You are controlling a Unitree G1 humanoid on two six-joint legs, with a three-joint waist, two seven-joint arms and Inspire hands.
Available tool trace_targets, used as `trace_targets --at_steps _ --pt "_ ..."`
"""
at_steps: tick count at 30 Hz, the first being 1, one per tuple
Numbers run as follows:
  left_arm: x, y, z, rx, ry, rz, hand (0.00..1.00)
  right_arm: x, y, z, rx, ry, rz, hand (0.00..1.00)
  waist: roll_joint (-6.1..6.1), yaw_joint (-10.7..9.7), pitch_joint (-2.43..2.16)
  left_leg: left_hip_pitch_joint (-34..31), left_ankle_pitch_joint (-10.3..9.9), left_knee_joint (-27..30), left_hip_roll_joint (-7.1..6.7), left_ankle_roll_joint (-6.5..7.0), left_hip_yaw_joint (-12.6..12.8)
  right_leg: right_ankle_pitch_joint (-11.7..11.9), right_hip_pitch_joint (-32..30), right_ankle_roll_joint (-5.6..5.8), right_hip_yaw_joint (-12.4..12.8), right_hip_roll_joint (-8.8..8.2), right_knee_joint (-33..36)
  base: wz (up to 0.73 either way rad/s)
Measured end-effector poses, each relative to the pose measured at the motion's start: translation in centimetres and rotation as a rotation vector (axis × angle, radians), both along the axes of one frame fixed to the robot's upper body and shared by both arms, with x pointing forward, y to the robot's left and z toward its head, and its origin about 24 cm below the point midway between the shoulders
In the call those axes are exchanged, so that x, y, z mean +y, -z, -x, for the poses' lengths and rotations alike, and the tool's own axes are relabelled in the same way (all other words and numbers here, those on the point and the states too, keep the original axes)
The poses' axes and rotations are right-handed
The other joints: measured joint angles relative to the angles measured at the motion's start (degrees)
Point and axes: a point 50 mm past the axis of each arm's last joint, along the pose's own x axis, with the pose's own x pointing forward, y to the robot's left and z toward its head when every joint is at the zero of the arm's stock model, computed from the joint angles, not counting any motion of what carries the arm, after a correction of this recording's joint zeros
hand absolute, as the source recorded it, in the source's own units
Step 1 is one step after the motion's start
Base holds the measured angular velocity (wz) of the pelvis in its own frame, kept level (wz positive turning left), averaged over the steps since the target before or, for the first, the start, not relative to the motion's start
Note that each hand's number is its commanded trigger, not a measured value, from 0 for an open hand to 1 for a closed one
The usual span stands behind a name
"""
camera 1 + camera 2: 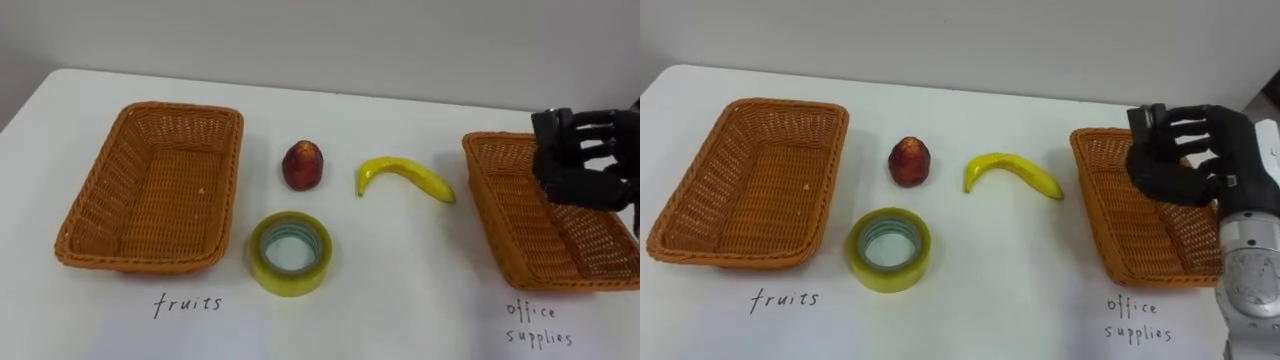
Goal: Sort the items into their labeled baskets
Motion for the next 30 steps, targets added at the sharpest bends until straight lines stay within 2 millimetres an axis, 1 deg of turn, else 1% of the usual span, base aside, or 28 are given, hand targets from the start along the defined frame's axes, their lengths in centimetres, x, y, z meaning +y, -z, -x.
trace_targets --at_steps 4,6,7,10,16,20,21,23,24,25,26,27,30 --pt "-0.2 0.1 0.1 0.005 -0.004 0.005 0.00 -0.2 0.7 0.6 0.035 0.013 -0.004 1.00 0.03 -0.1 -0.10 -0.2 0.0 0.0 0.02 0.00 0.6 0.0 -0.4 0.00 0.4 -0.01 0.1 -0.07" --pt "-0.2 0.1 0.1 0.005 -0.009 0.004 0.00 -0.4 1.2 0.8 0.058 0.023 -0.010 1.00 0.02 -0.2 -0.10 -0.2 0.0 0.0 0.04 0.00 0.6 0.0 -0.4 0.00 0.6 -0.02 0.1 -0.02" --pt "-0.1 0.0 0.1 0.003 -0.014 0.003 0.00 -0.6 1.6 0.9 0.075 0.029 -0.015 1.00 -0.15 -0.2 -0.18 -0.1 0.0 0.0 0.04 0.00 0.6 0.0 -0.5 0.00 0.7 -0.04 0.1 0.00" --pt "-0.1 0.0 0.1 0.002 -0.025 0.000 0.00 -0.7 2.0 1.0 0.096 0.031 -0.025 1.00 -0.19 -0.2 -0.19 -0.1 0.0 0.0 0.04 0.00 0.6 0.0 -0.7 0.00 0.6 -0.05 0.0 0.00" --pt "0.0 0.0 0.0 0.000 -0.026 0.002 0.00 -0.6 2.1 0.9 0.114 0.007 -0.030 1.00 -0.31 -0.3 -0.21 -0.1 0.0 0.1 0.03 0.00 0.4 0.0 -0.7 0.00 0.6 -0.07 0.0 0.00" --pt "-0.1 0.0 0.0 0.001 -0.027 0.002 0.00 -0.6 2.2 0.9 0.131 -0.005 -0.012 1.00 -0.32 -0.3 -0.17 -0.1 0.0 0.2 0.01 0.00 0.3 0.0 -0.7 0.00 0.1 -0.11 0.0 0.00" --pt "-0.1 0.0 0.0 0.001 -0.027 0.002 0.00 -0.6 2.2 0.9 0.138 -0.010 -0.004 0.87 -0.33 -0.3 -0.17 -0.1 0.0 0.2 0.01 0.00 0.3 0.0 -0.8 0.00 0.1 -0.13 0.0 0.00" --pt "-0.1 0.0 0.0 0.001 -0.027 0.002 0.00 -0.6 2.2 0.9 0.147 -0.018 -0.003 0.67 -0.25 -0.3 -0.11 -0.1 0.0 0.2 0.02 0.00 0.3 0.0 -0.8 0.00 0.1 -0.15 0.0 0.00" --pt "-0.1 0.0 0.0 0.000 -0.027 0.002 0.00 -0.6 2.3 0.9 0.151 -0.022 -0.003 0.54 -0.24 -0.3 -0.09 -0.1 0.0 0.2 0.02 0.00 0.3 0.0 -0.8 0.00 0.1 -0.17 0.0 0.00" --pt "-0.1 0.0 0.0 0.000 -0.027 0.002 0.00 -0.5 2.3 0.9 0.154 -0.027 -0.004 0.18 -0.21 -0.3 -0.07 -0.2 0.0 0.2 0.02 0.00 0.3 0.0 -0.9 0.00 0.1 -0.21 -0.1 0.00" --pt "-0.1 0.0 0.0 0.000 -0.027 0.002 0.00 -0.5 2.3 0.9 0.157 -0.029 -0.003 0.04 -0.16 -0.3 -0.04 -0.2 0.0 0.2 0.02 0.00 0.3 0.0 -0.9 0.00 0.1 -0.22 -0.1 0.00" --pt "-0.1 0.0 0.0 0.000 -0.027 0.002 0.00 -0.5 2.3 0.9 0.160 -0.033 -0.002 0.00 -0.17 -0.3 -0.02 -0.2 0.0 0.2 0.02 0.00 0.3 0.0 -0.9 0.00 0.1 -0.24 0.0 0.00" --pt "-0.1 0.0 0.0 0.000 -0.027 0.002 0.00 -0.5 2.3 0.9 0.171 -0.040 0.012 0.00 -0.19 -0.3 0.00 -0.3 0.0 0.2 0.02 0.00 0.3 0.0 -1.0 0.00 0.1 -0.24 -0.1 0.00"
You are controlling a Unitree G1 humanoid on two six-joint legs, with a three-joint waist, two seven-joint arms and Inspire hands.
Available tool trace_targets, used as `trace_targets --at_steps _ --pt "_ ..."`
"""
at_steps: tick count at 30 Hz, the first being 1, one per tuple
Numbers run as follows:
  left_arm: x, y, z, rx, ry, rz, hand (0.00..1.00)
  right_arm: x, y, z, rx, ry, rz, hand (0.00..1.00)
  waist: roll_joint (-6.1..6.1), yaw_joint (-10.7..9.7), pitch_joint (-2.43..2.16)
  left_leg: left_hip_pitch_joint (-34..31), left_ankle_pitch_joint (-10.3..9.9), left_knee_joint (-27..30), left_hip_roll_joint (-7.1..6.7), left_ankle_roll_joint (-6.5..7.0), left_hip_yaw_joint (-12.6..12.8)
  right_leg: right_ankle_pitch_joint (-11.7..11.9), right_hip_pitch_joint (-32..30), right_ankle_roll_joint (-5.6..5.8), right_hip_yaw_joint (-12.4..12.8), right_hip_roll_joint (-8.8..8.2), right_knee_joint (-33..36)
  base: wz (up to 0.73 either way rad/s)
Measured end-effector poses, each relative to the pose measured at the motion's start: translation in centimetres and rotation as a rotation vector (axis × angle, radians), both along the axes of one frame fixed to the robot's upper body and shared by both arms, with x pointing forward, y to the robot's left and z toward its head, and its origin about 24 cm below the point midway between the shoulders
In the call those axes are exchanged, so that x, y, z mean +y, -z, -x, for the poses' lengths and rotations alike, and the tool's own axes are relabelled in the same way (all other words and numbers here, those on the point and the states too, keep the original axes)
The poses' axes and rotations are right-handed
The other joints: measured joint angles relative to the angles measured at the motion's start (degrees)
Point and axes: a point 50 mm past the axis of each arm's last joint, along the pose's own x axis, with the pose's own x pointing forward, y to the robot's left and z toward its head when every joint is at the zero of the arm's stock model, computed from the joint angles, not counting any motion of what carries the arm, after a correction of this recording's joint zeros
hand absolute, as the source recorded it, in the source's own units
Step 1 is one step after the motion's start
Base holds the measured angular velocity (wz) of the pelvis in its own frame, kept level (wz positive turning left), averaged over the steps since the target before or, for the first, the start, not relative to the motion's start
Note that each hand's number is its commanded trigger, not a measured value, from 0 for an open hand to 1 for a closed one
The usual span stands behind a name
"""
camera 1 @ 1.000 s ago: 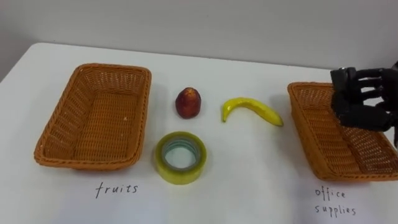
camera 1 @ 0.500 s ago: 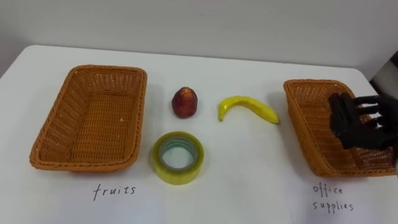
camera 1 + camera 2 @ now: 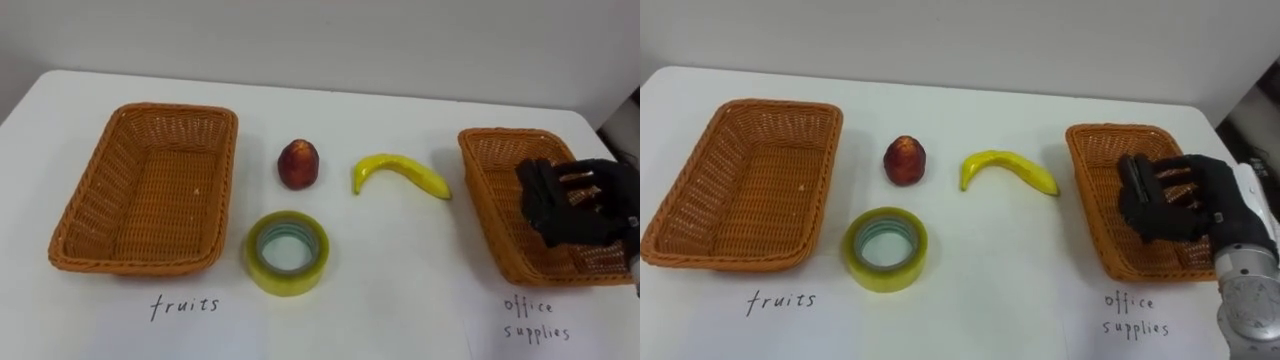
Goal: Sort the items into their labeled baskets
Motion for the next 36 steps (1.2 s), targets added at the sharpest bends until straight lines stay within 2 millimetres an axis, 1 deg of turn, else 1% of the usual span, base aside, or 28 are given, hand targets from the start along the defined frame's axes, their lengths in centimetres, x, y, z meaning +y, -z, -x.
trace_targets --at_steps 11,19,22,36 --pt "-0.01 0.00 -0.02 -0.001 0.000 0.000 0.00 0.04 0.10 0.00 0.021 -0.017 0.013 0.00 -0.22 0.0 -0.01 -0.1 0.0 0.0 -0.01 0.00 0.0 0.0 -0.1 0.00 0.2 -0.05 0.0 0.00" --pt "-0.05 0.02 -0.01 0.001 0.002 0.001 0.00 0.08 0.15 -0.01 0.041 -0.033 0.030 0.00 0.03 0.0 0.04 -0.6 0.0 0.4 -0.02 0.00 -0.1 0.0 -0.4 0.00 0.1 -0.08 0.1 0.00" --pt "-0.05 0.02 -0.01 0.000 0.002 0.001 0.00 0.09 0.14 -0.02 0.040 -0.033 0.030 0.00 0.06 0.1 0.04 -0.6 0.0 0.3 -0.01 0.00 -0.1 0.0 -0.4 0.00 0.2 0.12 0.1 0.00" --pt "-0.25 0.12 0.07 0.003 -0.005 0.004 0.00 0.12 0.14 -0.06 0.043 -0.039 0.026 0.00 0.08 0.0 0.10 -0.6 0.0 0.3 0.01 0.00 0.1 0.0 -0.5 0.00 0.5 -0.05 0.0 0.00"
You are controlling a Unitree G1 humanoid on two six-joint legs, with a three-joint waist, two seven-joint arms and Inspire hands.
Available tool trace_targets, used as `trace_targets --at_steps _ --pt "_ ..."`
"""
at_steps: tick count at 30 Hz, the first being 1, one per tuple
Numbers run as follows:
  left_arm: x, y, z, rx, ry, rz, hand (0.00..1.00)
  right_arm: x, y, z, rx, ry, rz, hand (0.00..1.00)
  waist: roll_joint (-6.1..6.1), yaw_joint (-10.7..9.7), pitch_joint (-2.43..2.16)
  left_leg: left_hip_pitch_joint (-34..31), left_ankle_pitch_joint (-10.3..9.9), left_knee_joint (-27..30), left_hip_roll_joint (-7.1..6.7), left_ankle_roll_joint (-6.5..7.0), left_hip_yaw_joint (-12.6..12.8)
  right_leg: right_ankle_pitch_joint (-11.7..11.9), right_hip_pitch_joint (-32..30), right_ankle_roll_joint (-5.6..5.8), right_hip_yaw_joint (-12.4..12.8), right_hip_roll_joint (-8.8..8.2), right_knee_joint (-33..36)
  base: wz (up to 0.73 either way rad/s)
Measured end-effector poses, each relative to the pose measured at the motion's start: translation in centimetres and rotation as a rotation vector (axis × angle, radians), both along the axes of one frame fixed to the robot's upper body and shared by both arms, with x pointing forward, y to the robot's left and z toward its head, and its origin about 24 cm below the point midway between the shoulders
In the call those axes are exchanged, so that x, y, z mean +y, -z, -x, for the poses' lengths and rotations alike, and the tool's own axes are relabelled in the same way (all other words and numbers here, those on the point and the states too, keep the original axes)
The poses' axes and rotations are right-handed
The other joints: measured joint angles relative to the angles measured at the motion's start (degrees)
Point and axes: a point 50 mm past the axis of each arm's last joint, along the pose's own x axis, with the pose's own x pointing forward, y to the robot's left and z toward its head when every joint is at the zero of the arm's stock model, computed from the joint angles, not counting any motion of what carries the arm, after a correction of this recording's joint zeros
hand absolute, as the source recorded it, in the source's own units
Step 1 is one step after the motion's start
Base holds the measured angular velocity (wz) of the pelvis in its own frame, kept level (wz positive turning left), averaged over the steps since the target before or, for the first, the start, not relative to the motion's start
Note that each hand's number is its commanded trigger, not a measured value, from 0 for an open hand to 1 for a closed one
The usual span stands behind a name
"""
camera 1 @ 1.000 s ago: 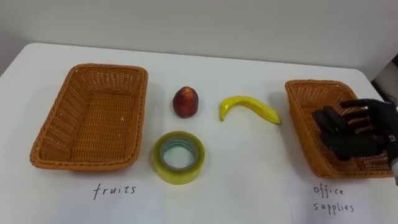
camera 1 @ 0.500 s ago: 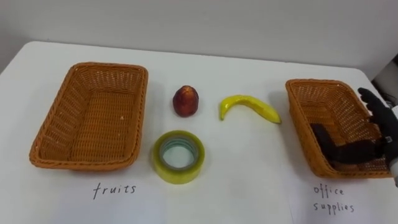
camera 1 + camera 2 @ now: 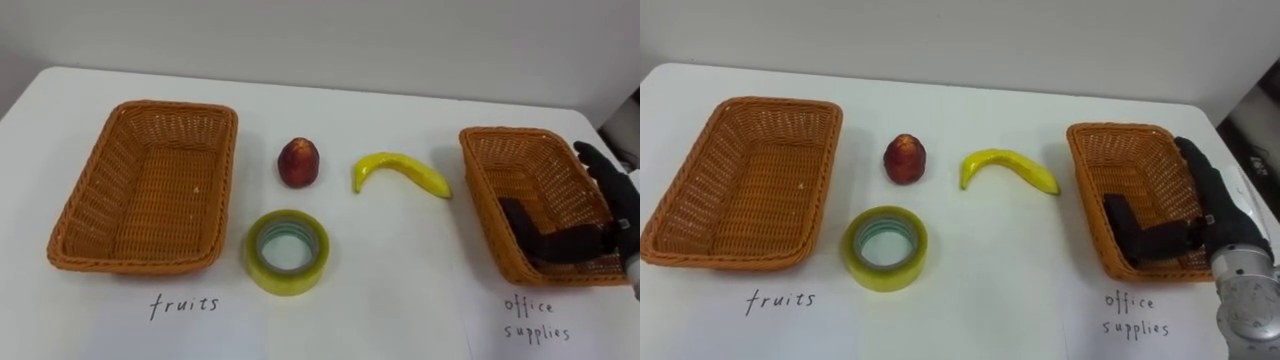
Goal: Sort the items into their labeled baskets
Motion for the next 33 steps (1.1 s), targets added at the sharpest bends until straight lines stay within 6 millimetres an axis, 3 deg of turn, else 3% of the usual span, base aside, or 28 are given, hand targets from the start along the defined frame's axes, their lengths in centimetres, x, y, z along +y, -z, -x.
trace_targets --at_steps 12,33 --pt "0.1 -0.1 -0.2 -0.017 -0.002 -0.035 0.00 0.0 -0.2 0.0 -0.050 0.030 -0.064 0.00 -0.33 0.1 0.01 0.1 0.0 -0.3 0.03 0.00 0.2 0.0 -0.1 0.00 0.2 0.04 0.1 0.00" --pt "0.2 -0.1 -0.3 -0.038 0.007 -0.053 0.00 2.0 -6.4 -1.8 -0.420 0.028 -0.027 0.00 -0.04 0.8 0.14 0.7 0.0 -0.9 -0.05 0.00 -0.2 0.0 1.0 0.09 0.0 0.35 0.0 0.00"
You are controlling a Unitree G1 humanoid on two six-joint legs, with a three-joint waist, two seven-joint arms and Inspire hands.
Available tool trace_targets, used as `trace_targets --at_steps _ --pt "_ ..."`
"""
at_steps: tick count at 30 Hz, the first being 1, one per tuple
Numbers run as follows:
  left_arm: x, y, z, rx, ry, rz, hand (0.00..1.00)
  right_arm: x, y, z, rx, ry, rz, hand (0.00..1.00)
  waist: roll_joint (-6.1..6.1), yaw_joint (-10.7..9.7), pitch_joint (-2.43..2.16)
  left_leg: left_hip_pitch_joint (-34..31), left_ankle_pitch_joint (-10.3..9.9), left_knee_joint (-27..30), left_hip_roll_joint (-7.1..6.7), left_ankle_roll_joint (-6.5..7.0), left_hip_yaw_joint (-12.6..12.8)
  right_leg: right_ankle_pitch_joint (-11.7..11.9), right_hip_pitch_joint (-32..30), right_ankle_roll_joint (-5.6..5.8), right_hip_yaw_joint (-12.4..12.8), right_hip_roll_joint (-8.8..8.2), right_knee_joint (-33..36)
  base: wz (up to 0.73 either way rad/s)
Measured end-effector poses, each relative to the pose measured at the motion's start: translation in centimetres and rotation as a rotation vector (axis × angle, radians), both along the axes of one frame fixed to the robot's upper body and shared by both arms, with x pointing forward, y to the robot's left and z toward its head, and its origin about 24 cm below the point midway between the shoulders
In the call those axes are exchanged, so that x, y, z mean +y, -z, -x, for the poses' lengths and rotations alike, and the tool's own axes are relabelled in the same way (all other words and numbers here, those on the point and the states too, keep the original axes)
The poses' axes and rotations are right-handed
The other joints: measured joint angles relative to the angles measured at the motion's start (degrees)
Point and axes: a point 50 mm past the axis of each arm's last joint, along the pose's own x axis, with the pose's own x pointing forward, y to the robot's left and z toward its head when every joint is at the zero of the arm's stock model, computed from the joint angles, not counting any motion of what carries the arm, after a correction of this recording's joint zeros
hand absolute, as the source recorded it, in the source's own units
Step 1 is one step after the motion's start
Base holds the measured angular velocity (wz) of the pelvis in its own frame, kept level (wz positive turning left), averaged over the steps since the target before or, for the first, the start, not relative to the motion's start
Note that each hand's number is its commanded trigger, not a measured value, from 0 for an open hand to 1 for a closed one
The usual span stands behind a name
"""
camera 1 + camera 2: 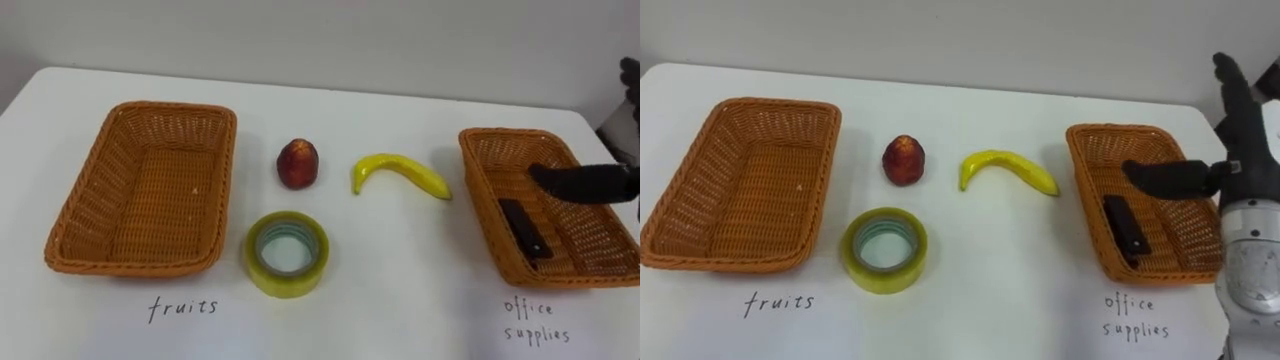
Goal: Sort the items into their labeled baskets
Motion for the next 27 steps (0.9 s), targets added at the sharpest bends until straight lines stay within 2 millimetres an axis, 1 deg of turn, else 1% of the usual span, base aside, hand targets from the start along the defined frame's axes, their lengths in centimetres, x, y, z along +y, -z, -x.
trace_targets --at_steps 4,6,11,15,16,18,19,21,26,27 --pt "0.0 0.0 -0.1 -0.004 0.003 0.000 0.00 0.1 -1.0 -0.7 -0.062 0.014 -0.007 0.00 0.02 0.9 -0.01 0.0 0.0 0.0 -0.03 0.00 0.0 0.0 0.0 0.00 0.0 -0.06 0.0 0.00" --pt "0.0 0.0 -0.1 -0.005 0.003 -0.001 0.00 0.3 -1.4 -0.9 -0.083 0.007 -0.022 0.00 0.06 1.1 -0.03 -0.1 0.0 0.0 -0.05 0.00 0.0 0.0 0.0 0.00 -0.1 -0.06 0.0 0.02" --pt "-0.1 0.0 -0.2 -0.006 0.011 -0.011 0.00 0.7 -2.0 -1.4 -0.120 -0.021 -0.070 0.00 0.33 1.4 -0.15 -0.4 0.0 0.2 -0.10 0.02 -0.8 0.0 0.0 0.00 -1.3 -0.18 0.0 0.08" --pt "-0.3 0.0 -0.5 -0.016 0.015 -0.031 0.00 2.1 -1.5 -1.8 -0.104 -0.090 -0.113 0.00 0.51 1.4 -0.19 -1.5 0.0 0.7 -0.10 0.01 -1.3 0.0 -0.5 0.00 -2.1 -0.20 0.1 0.08" --pt "-0.4 0.0 -0.7 -0.021 0.019 -0.032 0.00 2.6 -1.2 -1.9 -0.093 -0.111 -0.118 0.00 0.38 1.7 -0.28 -2.0 0.0 0.9 -0.09 0.01 -1.4 0.0 -0.8 -0.01 -2.2 -0.20 0.2 0.06" --pt "-0.4 0.1 -1.1 -0.025 0.029 -0.033 0.00 3.4 -0.8 -2.0 -0.077 -0.139 -0.125 0.00 0.48 2.2 -0.21 -2.3 0.0 1.1 -0.09 0.00 -1.5 0.0 -1.0 -0.03 -2.3 -0.21 0.2 0.06" --pt "-0.5 0.1 -1.2 -0.026 0.038 -0.032 0.00 3.8 -0.6 -2.1 -0.072 -0.151 -0.137 0.00 0.41 2.5 -0.26 -2.4 0.0 1.1 -0.18 0.01 -1.9 0.0 -1.0 -0.03 -2.7 -0.27 0.2 0.14" --pt "-0.6 0.2 -1.4 -0.025 0.053 -0.028 0.00 4.5 -0.1 -2.2 -0.061 -0.171 -0.165 0.00 0.36 2.4 -0.26 -2.7 0.1 1.2 -0.36 0.04 -2.8 0.0 -0.9 -0.02 -3.2 -0.36 0.2 0.20" --pt "-1.0 0.3 -1.3 -0.012 0.083 -0.013 0.00 6.8 1.0 -2.4 -0.019 -0.250 -0.208 0.00 0.28 3.0 -0.22 -3.2 0.2 1.4 -0.52 0.08 -3.5 0.0 -1.0 -0.01 -3.8 -0.52 0.2 0.09" --pt "-1.1 0.3 -1.5 -0.015 0.086 -0.010 0.00 7.3 1.3 -2.4 -0.008 -0.269 -0.218 0.00 0.34 3.5 -0.19 -3.7 0.2 1.8 -0.55 0.09 -3.6 0.1 -1.1 0.01 -3.9 -0.55 0.1 0.05"
